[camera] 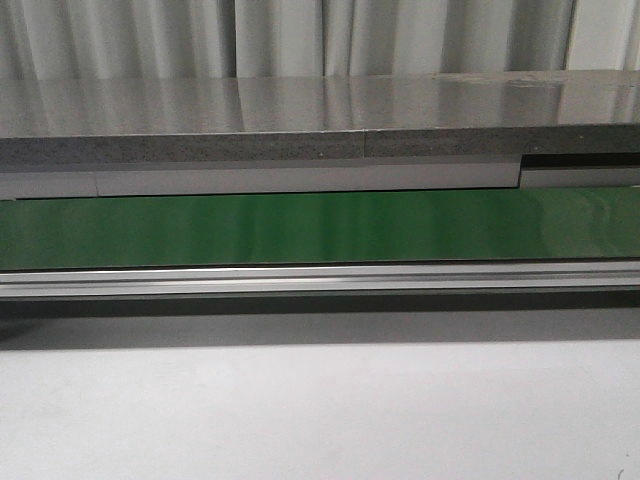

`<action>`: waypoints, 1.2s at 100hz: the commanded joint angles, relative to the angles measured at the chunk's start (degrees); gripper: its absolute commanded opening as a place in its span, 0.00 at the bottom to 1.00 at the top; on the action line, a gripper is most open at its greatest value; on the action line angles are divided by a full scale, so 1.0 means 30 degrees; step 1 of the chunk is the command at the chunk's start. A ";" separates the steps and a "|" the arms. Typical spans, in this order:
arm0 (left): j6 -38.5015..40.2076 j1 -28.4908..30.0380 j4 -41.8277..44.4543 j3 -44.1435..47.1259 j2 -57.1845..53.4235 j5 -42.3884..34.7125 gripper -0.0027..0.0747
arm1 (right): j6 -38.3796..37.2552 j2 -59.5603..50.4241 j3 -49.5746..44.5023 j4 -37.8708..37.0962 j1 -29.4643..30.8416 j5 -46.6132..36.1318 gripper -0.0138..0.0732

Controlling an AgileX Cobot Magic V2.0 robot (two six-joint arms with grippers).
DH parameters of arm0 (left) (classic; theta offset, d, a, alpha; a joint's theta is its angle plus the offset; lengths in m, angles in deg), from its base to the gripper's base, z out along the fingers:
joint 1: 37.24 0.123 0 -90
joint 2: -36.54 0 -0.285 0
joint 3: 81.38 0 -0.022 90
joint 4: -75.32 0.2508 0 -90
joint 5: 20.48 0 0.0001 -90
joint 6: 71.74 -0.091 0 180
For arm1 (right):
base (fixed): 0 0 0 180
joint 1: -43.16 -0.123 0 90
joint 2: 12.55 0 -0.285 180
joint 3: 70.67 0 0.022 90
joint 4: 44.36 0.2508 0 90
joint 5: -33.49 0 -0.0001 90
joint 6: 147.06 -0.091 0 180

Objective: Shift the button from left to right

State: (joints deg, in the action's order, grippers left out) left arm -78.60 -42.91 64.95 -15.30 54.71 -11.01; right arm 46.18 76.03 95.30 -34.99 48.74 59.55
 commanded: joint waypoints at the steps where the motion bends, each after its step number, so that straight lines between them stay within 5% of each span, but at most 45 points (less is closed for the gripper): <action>1: -0.0057 -0.0157 -0.0238 -0.0571 0.0172 -0.1459 0.01 | 0.0038 -0.2155 -0.1121 0.0215 -0.0488 -0.2321 0.71; 37: -0.0057 -0.0157 -0.0238 -0.0571 0.0172 -0.1459 0.01 | 0.0038 -0.9892 -0.8797 0.0928 -0.1005 -0.5499 0.71; 81: -0.0057 -0.0157 -0.0238 -0.0571 0.0172 -0.1459 0.01 | 0.0038 -1.8804 -1.1223 0.1725 -0.1005 -0.2578 0.69; 95: -0.0057 -0.0157 -0.0238 -0.0571 0.0172 -0.1459 0.01 | 0.0038 -2.0205 -1.1223 0.1708 -0.1005 -0.1724 0.54; 120: -0.0057 -0.0157 -0.0238 -0.0571 0.0172 -0.1459 0.01 | 0.0038 -2.0477 -1.1223 0.1708 -0.1005 -0.1669 0.13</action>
State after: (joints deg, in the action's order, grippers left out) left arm -78.60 -42.91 64.95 -15.30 54.71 -11.01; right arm 46.14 14.33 60.22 -30.54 45.71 58.35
